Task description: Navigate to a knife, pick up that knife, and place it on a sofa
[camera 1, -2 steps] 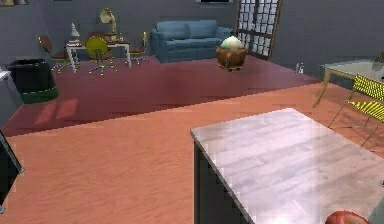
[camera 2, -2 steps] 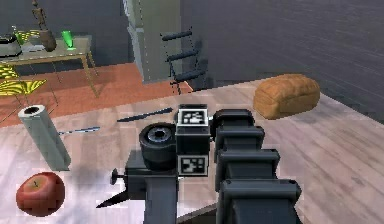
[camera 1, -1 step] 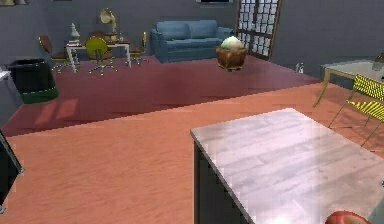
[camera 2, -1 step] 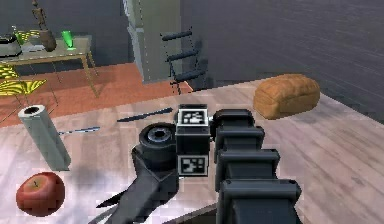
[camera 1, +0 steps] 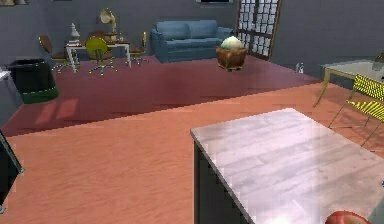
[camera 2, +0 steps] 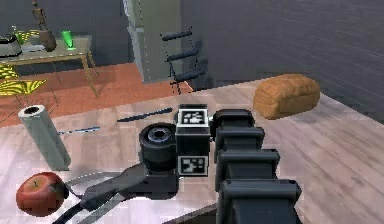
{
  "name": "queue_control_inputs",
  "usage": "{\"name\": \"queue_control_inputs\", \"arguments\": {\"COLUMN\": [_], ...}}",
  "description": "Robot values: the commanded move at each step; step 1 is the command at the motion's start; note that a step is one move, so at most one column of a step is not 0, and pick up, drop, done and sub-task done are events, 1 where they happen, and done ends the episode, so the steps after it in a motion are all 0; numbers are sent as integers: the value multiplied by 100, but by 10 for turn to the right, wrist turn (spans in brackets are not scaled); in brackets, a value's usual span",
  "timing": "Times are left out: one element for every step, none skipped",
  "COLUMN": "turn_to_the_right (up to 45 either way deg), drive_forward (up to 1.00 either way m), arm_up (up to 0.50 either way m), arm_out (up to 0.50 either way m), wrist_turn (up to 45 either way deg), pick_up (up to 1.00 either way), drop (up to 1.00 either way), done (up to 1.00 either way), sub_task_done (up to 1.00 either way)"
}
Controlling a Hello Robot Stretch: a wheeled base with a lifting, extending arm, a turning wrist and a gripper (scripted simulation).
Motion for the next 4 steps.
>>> {"name": "queue_control_inputs", "arguments": {"turn_to_the_right": [0,0,0,0], "drive_forward": [0,0,0,0], "arm_up": [0,-16,0,10], "arm_out": [0,0,0,0], "wrist_turn": [450,0,0,0], "pick_up": [0,0,100,0], "drop": [0,0,0,0], "done": [0,0,0,0], "sub_task_done": [0,0,0,0]}}
